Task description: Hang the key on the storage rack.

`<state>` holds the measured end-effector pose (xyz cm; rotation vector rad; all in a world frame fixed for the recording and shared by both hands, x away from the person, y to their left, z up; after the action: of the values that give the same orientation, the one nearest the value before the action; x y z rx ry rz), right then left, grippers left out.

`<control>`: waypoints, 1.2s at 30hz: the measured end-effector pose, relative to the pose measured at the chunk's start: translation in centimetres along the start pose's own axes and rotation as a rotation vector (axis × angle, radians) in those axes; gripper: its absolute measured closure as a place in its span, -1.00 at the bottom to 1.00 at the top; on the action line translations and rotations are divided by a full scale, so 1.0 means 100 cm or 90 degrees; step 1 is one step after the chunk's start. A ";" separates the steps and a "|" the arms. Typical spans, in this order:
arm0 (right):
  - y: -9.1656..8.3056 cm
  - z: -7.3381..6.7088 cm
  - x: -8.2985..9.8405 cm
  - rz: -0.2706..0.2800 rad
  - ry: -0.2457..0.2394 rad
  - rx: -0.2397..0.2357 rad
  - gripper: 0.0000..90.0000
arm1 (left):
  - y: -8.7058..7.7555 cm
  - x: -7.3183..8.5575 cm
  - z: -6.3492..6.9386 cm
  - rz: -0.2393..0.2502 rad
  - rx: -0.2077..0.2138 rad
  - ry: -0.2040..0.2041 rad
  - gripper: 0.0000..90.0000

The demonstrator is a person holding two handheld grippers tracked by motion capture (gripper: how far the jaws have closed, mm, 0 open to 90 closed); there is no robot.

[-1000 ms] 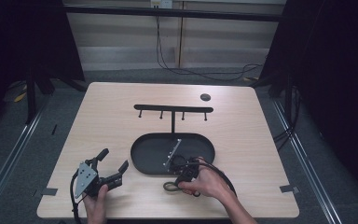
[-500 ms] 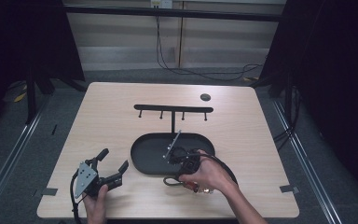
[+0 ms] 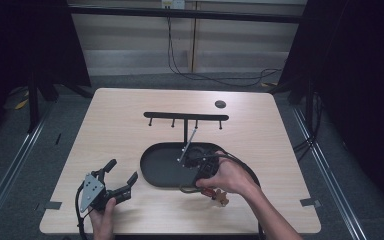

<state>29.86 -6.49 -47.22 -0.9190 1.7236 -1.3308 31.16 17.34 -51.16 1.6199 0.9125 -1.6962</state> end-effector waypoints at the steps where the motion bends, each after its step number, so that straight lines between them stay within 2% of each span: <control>1: -0.003 0.001 0.000 0.000 0.001 0.003 0.91 | 0.000 0.000 0.000 0.000 0.000 0.000 -0.65; 6: -0.015 0.001 -0.002 0.014 -0.001 0.003 0.91 | 0.000 0.000 0.000 0.001 0.001 -0.001 -0.65; 20: -0.035 0.000 -0.006 -0.022 -0.014 0.010 0.91 | 0.000 0.000 0.000 0.001 0.000 -0.001 -0.65; 22: -0.038 0.000 -0.007 -0.014 -0.017 0.005 0.91 | 0.000 0.000 0.000 0.001 0.000 -0.001 -0.65; 31: -0.053 0.003 -0.006 -0.023 -0.014 0.020 0.91 | 0.000 0.000 0.000 0.001 0.000 -0.001 -0.65; 36: -0.062 0.007 -0.009 -0.010 -0.011 0.027 0.91 | 0.000 0.000 0.000 0.001 0.000 -0.001 -0.65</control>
<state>31.46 -7.29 -41.15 -0.9197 1.6713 -1.3607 31.16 17.33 -51.15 1.6191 0.9104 -1.6970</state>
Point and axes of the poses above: each handheld gripper's, and its own axes: y roughly forward along the jaws, x roughly out of its underside, z roughly to its right, the point moved 8 cm from there along y, roughly forward along the jaws, and after that the axes turned 3 degrees about -z, right-handed, at the moved point
